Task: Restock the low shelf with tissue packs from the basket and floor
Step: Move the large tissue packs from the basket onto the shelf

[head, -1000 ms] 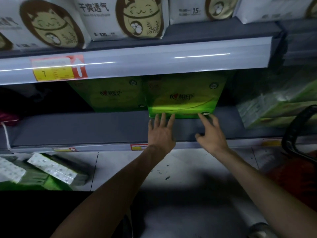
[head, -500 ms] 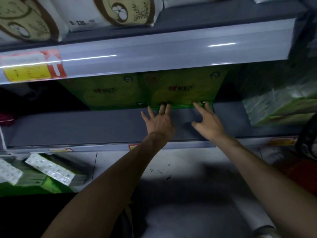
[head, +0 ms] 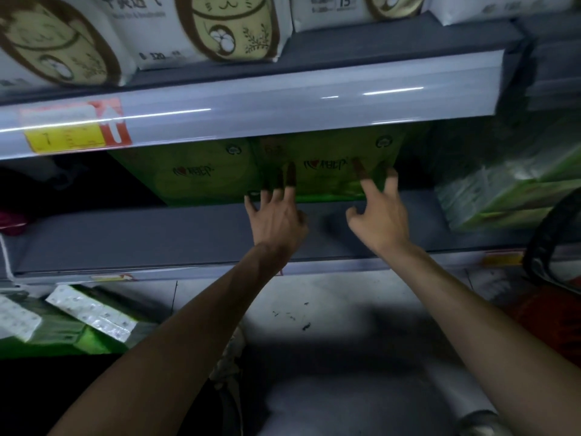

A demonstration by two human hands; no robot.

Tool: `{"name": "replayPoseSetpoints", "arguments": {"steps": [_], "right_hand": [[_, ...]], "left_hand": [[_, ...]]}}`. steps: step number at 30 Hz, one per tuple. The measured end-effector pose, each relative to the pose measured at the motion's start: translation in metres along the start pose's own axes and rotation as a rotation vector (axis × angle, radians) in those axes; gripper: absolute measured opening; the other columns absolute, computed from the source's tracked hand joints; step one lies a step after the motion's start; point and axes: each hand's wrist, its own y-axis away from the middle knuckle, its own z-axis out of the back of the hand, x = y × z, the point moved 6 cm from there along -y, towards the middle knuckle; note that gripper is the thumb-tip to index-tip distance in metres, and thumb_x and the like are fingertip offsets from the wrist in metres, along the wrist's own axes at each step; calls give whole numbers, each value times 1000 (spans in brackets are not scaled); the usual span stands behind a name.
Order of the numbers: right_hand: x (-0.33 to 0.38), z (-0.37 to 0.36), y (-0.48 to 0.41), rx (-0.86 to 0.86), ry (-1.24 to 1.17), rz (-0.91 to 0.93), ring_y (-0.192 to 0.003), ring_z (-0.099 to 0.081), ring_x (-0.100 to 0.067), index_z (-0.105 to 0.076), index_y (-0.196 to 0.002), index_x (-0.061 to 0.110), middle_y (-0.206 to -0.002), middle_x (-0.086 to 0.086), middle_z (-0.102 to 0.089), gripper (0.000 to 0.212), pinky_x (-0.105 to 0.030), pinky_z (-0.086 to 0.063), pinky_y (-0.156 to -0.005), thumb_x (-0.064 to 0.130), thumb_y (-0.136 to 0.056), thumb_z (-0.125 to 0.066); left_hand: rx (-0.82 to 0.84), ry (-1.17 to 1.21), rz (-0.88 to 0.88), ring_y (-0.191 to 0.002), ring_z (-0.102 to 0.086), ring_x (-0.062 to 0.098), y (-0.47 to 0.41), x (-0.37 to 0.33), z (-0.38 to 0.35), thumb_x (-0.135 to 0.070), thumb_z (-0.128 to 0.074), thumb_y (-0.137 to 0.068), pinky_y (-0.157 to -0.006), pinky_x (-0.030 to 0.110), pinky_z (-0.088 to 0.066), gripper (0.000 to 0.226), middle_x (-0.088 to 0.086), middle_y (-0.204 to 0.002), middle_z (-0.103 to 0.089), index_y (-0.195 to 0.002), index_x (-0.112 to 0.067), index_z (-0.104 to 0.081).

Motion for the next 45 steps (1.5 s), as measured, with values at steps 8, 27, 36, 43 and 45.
{"name": "replayPoseSetpoints", "arguments": {"steps": [8, 27, 36, 43, 45], "right_hand": [[-7, 8, 22, 251, 176, -6, -152, -16, -38, -23, -160, 26, -164, -12, -13, 78, -48, -44, -112, 24, -94, -65], [23, 184, 128, 299, 328, 42, -155, -13, -36, -8, -163, 33, -165, -16, -11, 91, -46, -31, -120, 52, -93, -62], [-15, 272, 197, 224, 378, 0, -154, -15, -33, -8, -163, 37, -166, -13, -13, 88, -46, -30, -120, 55, -92, -57], [-107, 310, 250, 107, 328, -282, -150, -28, -36, -20, -162, 33, -162, -17, -27, 82, -40, -28, -121, 49, -93, -61], [-138, 313, 264, 104, 291, -379, -146, -34, -38, -22, -161, 32, -159, -17, -30, 81, -42, -34, -118, 48, -93, -62]], "left_hand": [[82, -21, -19, -142, -38, 38, 19, 0, 18, -39, -60, -92, -120, 59, -29, 81, 17, -151, -39, -160, -26, -19], [76, -100, -405, -153, -24, 30, 115, -97, 161, -63, -47, -89, -125, 55, -17, 85, 6, -165, -31, -163, -36, -16], [8, -1, -615, -145, -38, 24, 161, -170, 188, -63, -45, -92, -122, 43, -28, 77, -1, -158, -42, -162, -35, -26], [18, 120, -756, -131, -53, 27, 185, -268, 162, -63, -43, -86, -109, 43, -44, 75, 2, -144, -57, -153, -30, -44], [40, 143, -803, -129, -54, 26, 191, -304, 148, -62, -47, -88, -106, 43, -46, 72, 0, -142, -57, -154, -32, -42]]}}
